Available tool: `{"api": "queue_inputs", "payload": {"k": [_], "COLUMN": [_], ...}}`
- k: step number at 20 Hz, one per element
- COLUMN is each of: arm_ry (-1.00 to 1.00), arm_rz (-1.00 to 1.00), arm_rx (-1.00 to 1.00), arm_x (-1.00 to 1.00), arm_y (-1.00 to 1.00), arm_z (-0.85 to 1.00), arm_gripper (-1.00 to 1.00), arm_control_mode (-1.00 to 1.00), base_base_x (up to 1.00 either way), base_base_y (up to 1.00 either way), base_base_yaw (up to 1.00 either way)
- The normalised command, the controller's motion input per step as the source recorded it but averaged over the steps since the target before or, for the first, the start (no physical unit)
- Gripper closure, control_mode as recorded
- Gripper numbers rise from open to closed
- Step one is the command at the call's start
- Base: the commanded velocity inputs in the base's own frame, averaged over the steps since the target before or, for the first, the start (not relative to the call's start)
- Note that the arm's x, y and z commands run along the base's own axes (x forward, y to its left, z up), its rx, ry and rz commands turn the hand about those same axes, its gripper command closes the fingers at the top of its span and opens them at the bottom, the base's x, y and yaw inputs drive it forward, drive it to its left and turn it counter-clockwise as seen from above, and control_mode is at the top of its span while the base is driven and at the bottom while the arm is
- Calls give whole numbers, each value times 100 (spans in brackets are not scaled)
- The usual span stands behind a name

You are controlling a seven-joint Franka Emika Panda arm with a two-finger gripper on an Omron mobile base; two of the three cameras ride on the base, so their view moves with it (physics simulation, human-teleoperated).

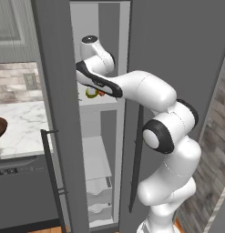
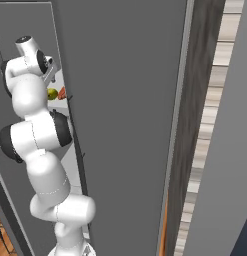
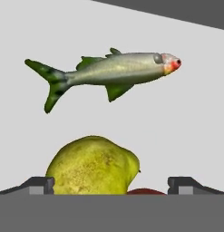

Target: Take the fish, sweet potato, and pear from the freezer and place them in the bowl on the counter.

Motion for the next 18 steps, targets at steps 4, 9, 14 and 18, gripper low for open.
{"api": "queue_inputs", "payload": {"k": [4,9,14,18], "arm_ry": [0,0,0,0], "arm_rz": [0,0,0,0], "arm_rx": [0,0,0,0], "arm_x": [-6,-1,-8,0], "arm_y": [0,0,0,0], "arm_z": [-4,0,0,-9], "arm_gripper": [-100,-100,-100,-100], "arm_control_mode": [-100,-100,-100,-100], "base_base_x": [0,0,0,0], "base_base_y": [0,0,0,0], "base_base_yaw": [0,0,0,0]}}
